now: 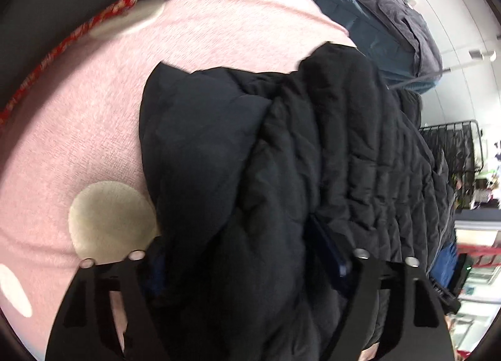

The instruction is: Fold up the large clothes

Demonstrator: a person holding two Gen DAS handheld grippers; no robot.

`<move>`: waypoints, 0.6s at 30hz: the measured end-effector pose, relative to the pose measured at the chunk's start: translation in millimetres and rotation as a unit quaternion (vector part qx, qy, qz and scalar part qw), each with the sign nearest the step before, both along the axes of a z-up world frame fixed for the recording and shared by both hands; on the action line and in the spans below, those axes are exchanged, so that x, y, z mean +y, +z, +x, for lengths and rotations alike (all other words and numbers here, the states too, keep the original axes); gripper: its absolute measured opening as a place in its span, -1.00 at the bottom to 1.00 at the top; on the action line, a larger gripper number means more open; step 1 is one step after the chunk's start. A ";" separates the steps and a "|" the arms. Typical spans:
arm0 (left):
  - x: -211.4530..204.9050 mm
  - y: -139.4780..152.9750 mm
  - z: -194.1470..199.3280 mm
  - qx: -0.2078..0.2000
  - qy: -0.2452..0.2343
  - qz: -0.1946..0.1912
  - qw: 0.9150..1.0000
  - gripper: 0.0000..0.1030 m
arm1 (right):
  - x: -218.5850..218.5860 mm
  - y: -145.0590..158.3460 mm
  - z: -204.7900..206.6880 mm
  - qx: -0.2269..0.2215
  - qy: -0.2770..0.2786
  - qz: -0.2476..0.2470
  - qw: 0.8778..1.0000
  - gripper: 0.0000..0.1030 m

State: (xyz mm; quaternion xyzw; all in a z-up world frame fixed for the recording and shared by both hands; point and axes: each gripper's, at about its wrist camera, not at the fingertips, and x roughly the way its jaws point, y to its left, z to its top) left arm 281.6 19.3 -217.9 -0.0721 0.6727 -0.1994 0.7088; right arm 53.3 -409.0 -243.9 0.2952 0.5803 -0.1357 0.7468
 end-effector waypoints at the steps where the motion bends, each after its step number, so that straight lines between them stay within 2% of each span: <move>1: -3.9 4.1 -2.0 -0.006 -0.006 0.007 1.000 0.26 | 0.8 2.6 -2.7 -0.005 -0.010 0.002 1.000 0.10; 3: -11.1 17.2 -9.6 -0.027 -0.025 0.027 0.999 0.07 | 3.3 11.7 -8.9 -0.017 -0.027 0.005 0.999 -0.26; 5: -15.1 29.1 -16.1 -0.047 -0.037 0.037 0.998 -0.17 | 7.2 23.1 -13.8 -0.033 -0.042 0.006 0.999 -0.46; 6: -16.8 38.8 -21.1 -0.060 -0.043 0.039 0.997 -0.22 | 10.6 32.8 -18.0 -0.045 -0.049 0.005 0.998 -0.53; 8: -16.7 58.3 -31.8 -0.080 -0.047 0.029 0.995 -0.34 | 20.8 50.4 -23.5 -0.064 -0.053 0.000 0.997 -0.58; 13: -7.8 101.5 -63.9 -0.105 -0.051 -0.012 0.993 -0.42 | 48.6 89.0 -26.2 -0.103 -0.043 -0.010 0.994 -0.63; 18: -2.3 124.1 -101.2 -0.122 -0.069 -0.001 0.990 -0.44 | 86.8 116.5 -40.0 -0.099 -0.008 -0.040 0.994 -0.65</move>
